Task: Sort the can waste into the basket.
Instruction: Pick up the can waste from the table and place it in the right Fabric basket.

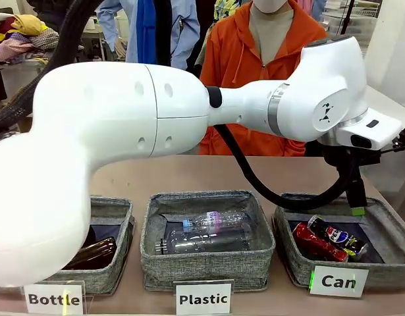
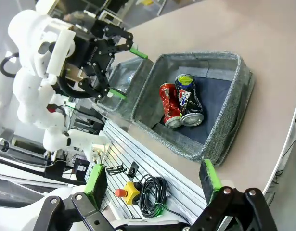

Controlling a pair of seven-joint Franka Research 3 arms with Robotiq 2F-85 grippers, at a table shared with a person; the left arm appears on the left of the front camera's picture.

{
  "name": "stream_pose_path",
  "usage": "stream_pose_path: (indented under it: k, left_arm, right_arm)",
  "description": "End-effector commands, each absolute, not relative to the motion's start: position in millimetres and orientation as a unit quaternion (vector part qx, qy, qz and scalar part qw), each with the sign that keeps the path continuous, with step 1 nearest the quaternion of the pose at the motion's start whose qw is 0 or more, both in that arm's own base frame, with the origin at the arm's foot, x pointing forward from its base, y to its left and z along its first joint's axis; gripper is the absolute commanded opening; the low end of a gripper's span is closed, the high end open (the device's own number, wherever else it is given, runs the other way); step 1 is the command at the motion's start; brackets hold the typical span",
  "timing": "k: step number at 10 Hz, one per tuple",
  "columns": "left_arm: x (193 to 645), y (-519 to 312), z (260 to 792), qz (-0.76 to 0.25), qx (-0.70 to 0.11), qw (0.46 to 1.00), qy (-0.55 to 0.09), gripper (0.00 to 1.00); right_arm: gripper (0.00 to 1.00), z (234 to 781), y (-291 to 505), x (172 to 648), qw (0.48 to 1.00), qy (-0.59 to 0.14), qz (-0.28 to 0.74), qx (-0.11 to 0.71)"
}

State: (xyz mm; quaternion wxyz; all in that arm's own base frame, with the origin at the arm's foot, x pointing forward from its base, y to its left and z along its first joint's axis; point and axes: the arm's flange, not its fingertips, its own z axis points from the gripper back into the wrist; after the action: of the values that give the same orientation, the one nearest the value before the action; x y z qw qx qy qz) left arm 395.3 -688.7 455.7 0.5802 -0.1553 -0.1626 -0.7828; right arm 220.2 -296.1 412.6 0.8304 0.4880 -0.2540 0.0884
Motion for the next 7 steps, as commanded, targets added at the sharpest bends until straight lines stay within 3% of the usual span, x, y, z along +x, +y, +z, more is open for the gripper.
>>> stream_pose_path:
  k: [1,3,7]
  left_arm:
    - [397,-675,465,-0.77,-0.161,0.599,-0.148,1.0]
    - [400,-631,487,-0.756,-0.195,0.614,-0.113,1.0]
    - [413,-471,522,-0.652,-0.309,0.688,-0.075,1.0]
  right_arm:
    - [1.0,420,-294,222,0.828,-0.255,0.078,0.494]
    - [1.0,413,-296,220,0.83,-0.254,0.088,0.488]
    - [1.0,427,-222,314,0.794,-0.226,0.11,0.554]
